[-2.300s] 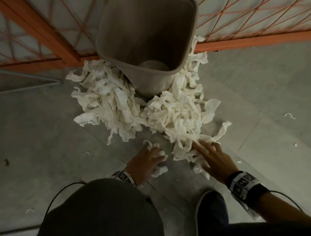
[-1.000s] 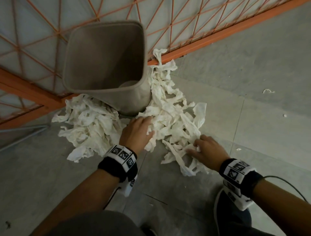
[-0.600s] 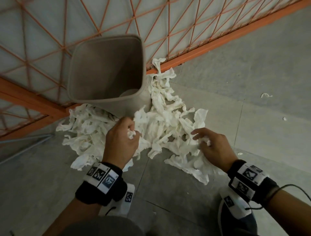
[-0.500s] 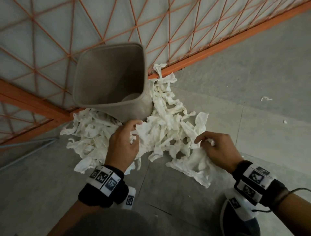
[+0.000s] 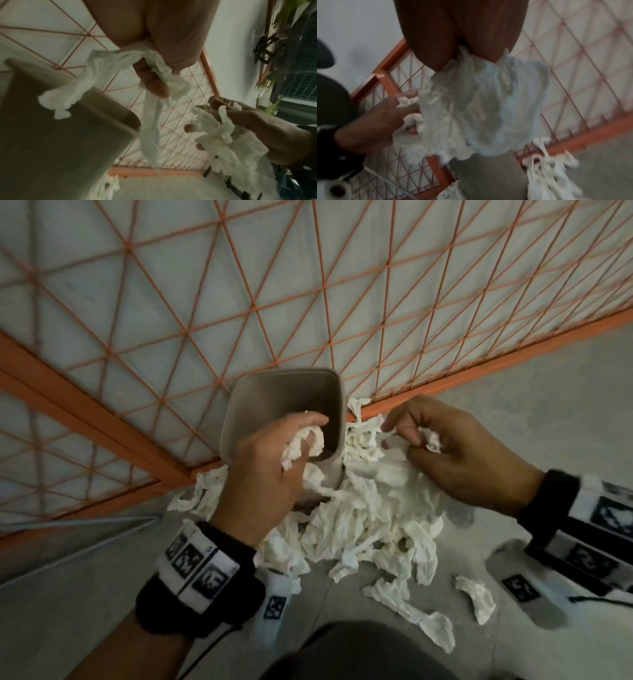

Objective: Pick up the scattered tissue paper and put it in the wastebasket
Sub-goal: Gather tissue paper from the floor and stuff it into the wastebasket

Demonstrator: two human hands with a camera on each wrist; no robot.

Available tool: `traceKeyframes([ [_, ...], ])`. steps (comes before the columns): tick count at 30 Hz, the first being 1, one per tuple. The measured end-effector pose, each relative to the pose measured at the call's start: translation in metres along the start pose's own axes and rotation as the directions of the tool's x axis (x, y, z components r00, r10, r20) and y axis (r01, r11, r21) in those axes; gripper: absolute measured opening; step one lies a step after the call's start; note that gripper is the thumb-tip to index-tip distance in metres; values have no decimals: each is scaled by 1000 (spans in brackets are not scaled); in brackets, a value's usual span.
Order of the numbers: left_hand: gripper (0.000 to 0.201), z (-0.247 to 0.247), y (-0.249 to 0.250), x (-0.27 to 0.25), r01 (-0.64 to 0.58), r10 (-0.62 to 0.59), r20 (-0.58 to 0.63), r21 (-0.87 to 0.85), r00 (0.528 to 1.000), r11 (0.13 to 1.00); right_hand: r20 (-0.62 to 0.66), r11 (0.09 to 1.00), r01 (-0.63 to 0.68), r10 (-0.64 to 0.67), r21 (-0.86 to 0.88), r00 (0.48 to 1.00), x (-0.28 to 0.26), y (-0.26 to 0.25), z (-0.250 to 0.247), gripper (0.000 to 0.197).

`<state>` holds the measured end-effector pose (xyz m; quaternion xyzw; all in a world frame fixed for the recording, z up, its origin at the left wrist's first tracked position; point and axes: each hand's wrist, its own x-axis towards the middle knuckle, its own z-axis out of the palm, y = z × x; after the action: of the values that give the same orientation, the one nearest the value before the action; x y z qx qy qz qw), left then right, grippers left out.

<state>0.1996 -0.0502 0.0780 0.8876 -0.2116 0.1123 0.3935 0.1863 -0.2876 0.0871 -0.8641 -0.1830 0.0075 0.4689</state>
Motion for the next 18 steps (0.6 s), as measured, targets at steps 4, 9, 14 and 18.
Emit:
traceKeyframes([
  [4, 22, -20, -1, 47, 39, -43, -168, -29, 985, 999, -62, 997, 66, -67, -26, 996, 54, -29, -2, 12],
  [9, 36, -29, -11, 78, 122, -142, -161, -131, 977, 984, -276, 988, -11, 53, 153, 960, 116, -41, 22, 12],
  [14, 33, -16, -35, 75, 302, -290, 104, -134, 951, 944, -121, 884, -201, 275, 423, 954, 136, -34, 54, 20],
  [18, 35, -12, -55, 67, 333, -292, 240, -152, 926, 930, 72, 832, -335, 340, 443, 938, 128, -16, 65, 35],
])
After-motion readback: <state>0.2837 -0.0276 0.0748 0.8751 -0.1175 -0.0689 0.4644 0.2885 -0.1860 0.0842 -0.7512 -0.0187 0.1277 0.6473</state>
